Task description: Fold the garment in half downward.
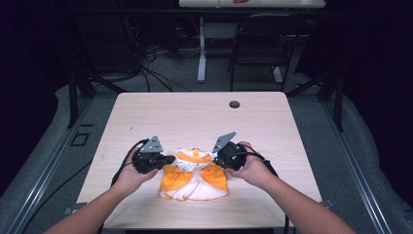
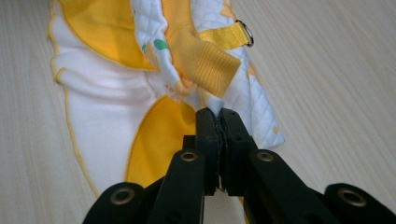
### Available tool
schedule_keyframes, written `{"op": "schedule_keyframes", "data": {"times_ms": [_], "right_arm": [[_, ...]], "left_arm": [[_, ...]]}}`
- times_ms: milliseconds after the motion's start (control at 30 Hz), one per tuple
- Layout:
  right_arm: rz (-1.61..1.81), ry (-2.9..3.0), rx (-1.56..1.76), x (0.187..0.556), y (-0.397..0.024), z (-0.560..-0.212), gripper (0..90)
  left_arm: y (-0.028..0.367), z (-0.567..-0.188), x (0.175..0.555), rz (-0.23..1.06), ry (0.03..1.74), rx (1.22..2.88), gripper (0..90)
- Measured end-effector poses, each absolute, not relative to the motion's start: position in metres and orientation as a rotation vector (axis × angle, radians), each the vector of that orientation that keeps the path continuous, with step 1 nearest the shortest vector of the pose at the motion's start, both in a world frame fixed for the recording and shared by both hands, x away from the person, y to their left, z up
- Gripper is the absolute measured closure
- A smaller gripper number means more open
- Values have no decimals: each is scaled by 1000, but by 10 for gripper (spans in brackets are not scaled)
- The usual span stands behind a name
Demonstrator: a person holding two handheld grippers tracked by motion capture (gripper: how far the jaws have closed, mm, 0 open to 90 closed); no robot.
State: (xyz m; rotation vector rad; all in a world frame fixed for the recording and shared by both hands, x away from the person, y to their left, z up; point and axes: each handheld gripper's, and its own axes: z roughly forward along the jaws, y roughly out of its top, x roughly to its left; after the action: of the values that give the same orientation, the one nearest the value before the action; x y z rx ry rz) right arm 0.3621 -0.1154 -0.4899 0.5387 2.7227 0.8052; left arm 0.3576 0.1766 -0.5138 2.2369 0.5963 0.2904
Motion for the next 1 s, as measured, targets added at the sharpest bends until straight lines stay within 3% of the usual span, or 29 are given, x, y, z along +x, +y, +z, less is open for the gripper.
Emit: {"op": "schedule_keyframes", "data": {"times_ms": [333,667,867,1000], "right_arm": [[831,2789,564,350,-116,-508,836],[947,2779,621,346,-126,-500,739],[1017,2735,682,351,-127,-492,847],[1006,2741,700,358,-120,-499,880]], "left_arm": [[183,-533,343,242,619,2240,897],[192,-515,340,225,632,2181,838],[192,-511,353,259,695,2167,824],[183,-520,361,230,703,2178,874]]}}
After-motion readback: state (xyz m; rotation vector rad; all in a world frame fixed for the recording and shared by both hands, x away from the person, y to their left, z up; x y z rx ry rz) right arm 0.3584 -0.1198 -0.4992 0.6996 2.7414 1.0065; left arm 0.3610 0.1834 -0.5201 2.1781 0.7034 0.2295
